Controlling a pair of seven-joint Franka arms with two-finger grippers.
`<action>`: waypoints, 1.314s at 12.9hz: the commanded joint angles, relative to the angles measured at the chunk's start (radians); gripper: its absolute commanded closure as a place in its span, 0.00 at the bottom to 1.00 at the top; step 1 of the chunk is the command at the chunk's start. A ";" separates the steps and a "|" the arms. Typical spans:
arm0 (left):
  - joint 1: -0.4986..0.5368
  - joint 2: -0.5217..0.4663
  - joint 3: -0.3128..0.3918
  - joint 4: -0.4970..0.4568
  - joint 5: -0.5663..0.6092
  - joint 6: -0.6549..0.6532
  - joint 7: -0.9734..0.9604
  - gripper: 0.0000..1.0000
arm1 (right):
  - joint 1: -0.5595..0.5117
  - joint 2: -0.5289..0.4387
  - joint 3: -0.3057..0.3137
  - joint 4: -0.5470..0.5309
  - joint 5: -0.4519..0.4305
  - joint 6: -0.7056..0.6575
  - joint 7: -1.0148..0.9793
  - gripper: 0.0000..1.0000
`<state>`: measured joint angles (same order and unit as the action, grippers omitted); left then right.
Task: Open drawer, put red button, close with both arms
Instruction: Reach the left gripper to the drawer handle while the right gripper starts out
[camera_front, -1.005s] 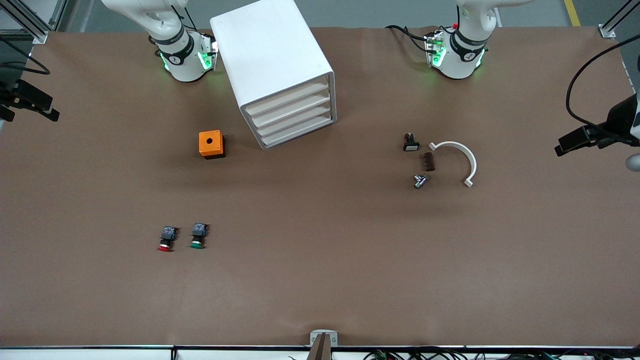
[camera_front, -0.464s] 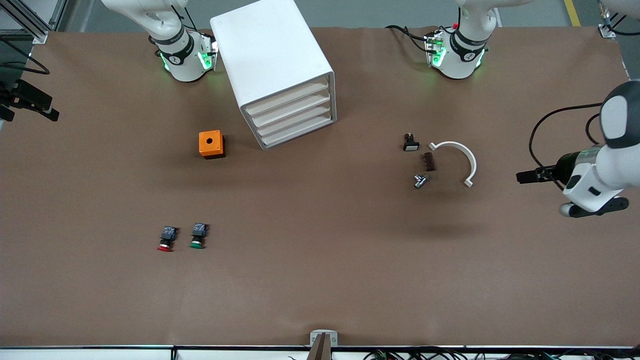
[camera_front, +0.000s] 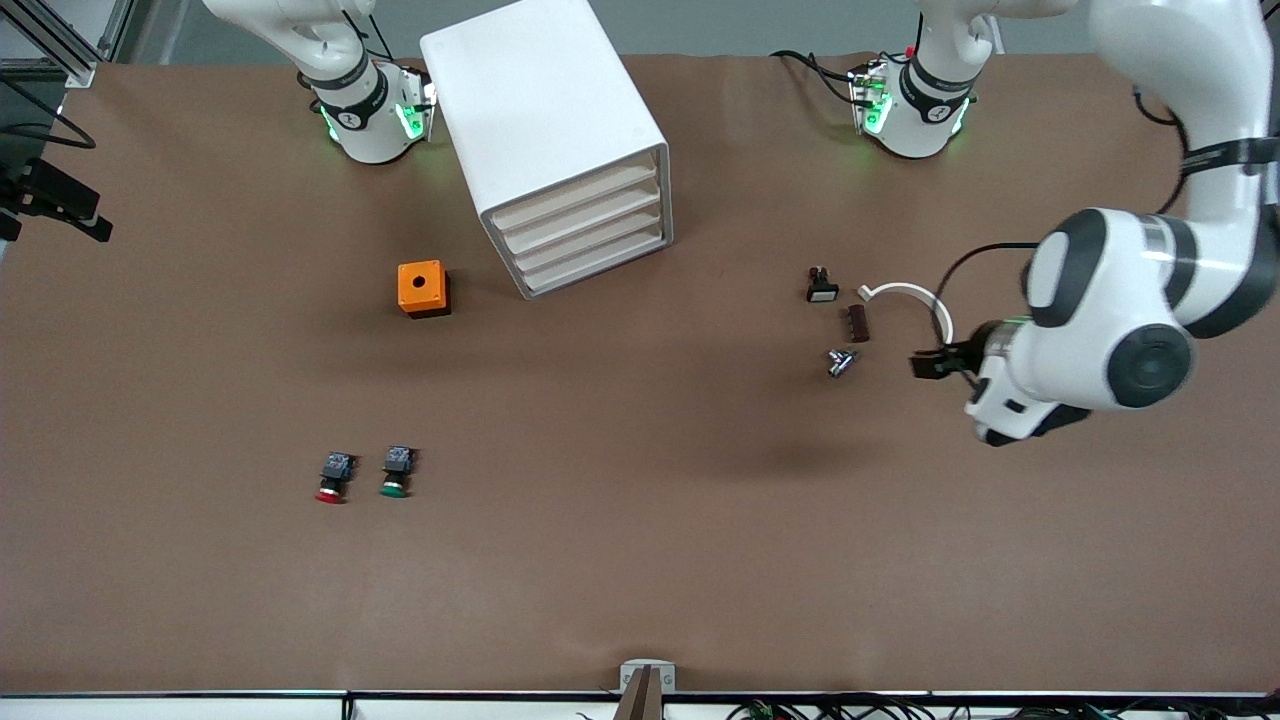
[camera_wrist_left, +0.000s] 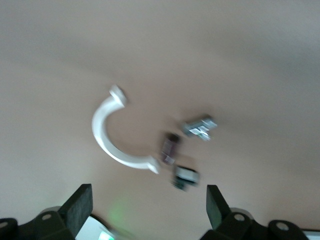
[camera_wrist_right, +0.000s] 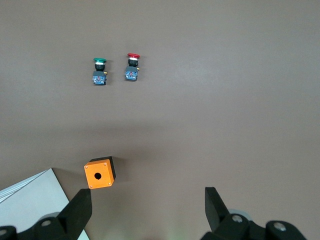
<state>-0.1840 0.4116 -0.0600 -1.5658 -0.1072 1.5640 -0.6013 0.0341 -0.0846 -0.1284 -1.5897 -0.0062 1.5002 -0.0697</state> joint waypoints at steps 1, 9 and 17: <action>-0.060 0.053 0.005 0.058 -0.116 -0.068 -0.272 0.00 | -0.020 -0.018 0.016 -0.004 -0.015 -0.003 -0.013 0.00; -0.212 0.257 0.003 0.187 -0.598 -0.096 -1.200 0.00 | -0.028 0.158 0.015 0.039 -0.014 0.046 -0.012 0.00; -0.365 0.411 0.003 0.184 -0.855 -0.110 -1.528 0.00 | -0.004 0.350 0.021 0.007 0.037 0.254 0.028 0.00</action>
<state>-0.5223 0.7996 -0.0627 -1.4127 -0.9310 1.4888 -2.0944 0.0177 0.2089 -0.1172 -1.5849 0.0027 1.6981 -0.0676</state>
